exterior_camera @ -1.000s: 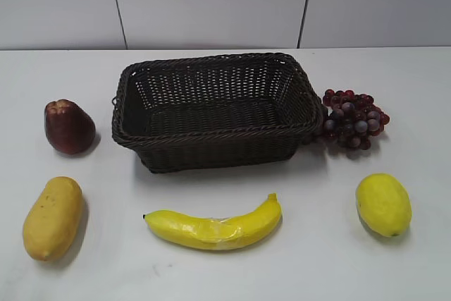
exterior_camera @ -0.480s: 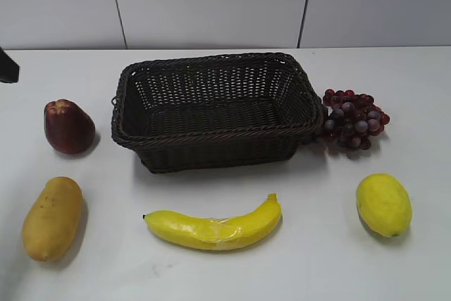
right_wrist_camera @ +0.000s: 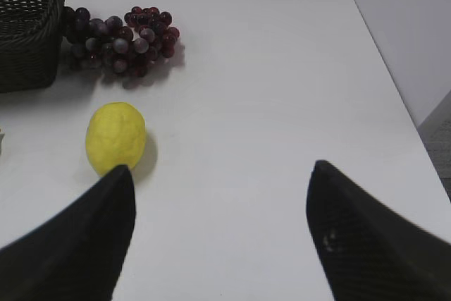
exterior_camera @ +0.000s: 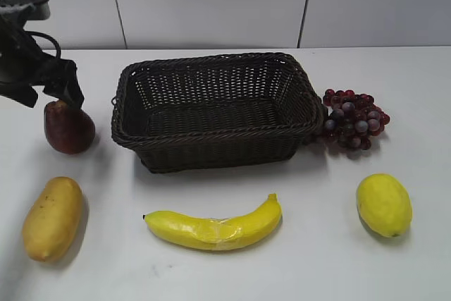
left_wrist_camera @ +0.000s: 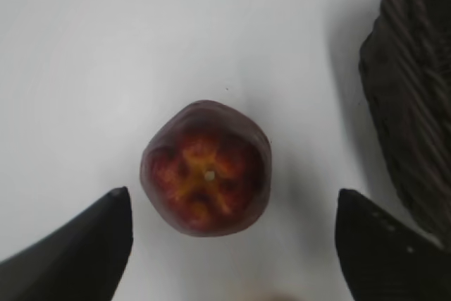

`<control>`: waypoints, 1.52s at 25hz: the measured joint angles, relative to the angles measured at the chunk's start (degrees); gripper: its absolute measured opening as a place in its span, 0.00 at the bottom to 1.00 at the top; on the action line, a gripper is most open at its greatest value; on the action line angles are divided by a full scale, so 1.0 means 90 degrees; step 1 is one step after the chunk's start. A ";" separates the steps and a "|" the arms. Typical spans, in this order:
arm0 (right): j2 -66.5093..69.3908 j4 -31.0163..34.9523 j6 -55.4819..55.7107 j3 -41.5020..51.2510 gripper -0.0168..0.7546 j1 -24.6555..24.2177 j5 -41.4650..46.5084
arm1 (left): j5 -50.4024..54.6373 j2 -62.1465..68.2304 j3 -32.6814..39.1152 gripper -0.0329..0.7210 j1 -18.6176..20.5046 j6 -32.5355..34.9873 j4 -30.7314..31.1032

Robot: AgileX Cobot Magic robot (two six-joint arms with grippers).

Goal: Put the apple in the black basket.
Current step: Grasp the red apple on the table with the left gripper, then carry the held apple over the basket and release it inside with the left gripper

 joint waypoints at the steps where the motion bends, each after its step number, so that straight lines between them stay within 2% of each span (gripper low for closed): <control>1: 0.0000 0.0000 0.0000 0.0000 0.76 0.0000 0.0000 | -0.0023 0.0129 -0.0036 0.96 0.0000 0.0000 0.0057; 8: 0.0000 0.0000 -0.0007 0.0000 0.76 0.0000 0.0000 | -0.0234 0.0675 -0.0133 0.96 0.0000 0.0006 0.0065; 13: 0.0000 0.0000 -0.0007 0.0000 0.76 0.0000 0.0000 | -0.0168 0.0749 -0.0190 0.86 0.0000 0.0013 0.0038; 15: 0.0000 0.0000 -0.0001 0.0000 0.76 0.0000 0.0000 | -0.0048 0.0749 -0.0264 0.86 0.0000 0.0013 0.0038; 22: 0.0000 0.0000 -0.0001 0.0000 0.76 0.0000 0.0000 | 0.0732 0.0262 -0.0812 0.86 0.0000 0.0018 0.0040; 25: 0.0000 0.0000 -0.0001 0.0000 0.76 0.0000 0.0000 | 0.1028 -0.0145 -0.1223 0.86 -0.0053 0.0018 -0.0169; 28: 0.0000 0.0000 -0.0001 0.0000 0.76 0.0000 0.0000 | 0.1161 -0.0482 -0.1680 0.86 -0.0344 0.0018 -0.0317; 31: 0.0000 0.0000 -0.0006 0.0000 0.76 0.0000 0.0000 | 0.1168 -0.0599 -0.2106 0.86 -0.0932 0.0018 -0.0400; 36: 0.0000 0.0000 -0.0006 0.0000 0.76 0.0000 0.0000 | 0.0640 -0.0495 -0.2218 0.86 -0.1949 0.0018 -0.0466; 38: 0.0000 0.0000 -0.0006 0.0000 0.76 0.0000 0.0000 | 0.0455 -0.0327 -0.2218 0.86 -0.2219 0.0018 -0.0501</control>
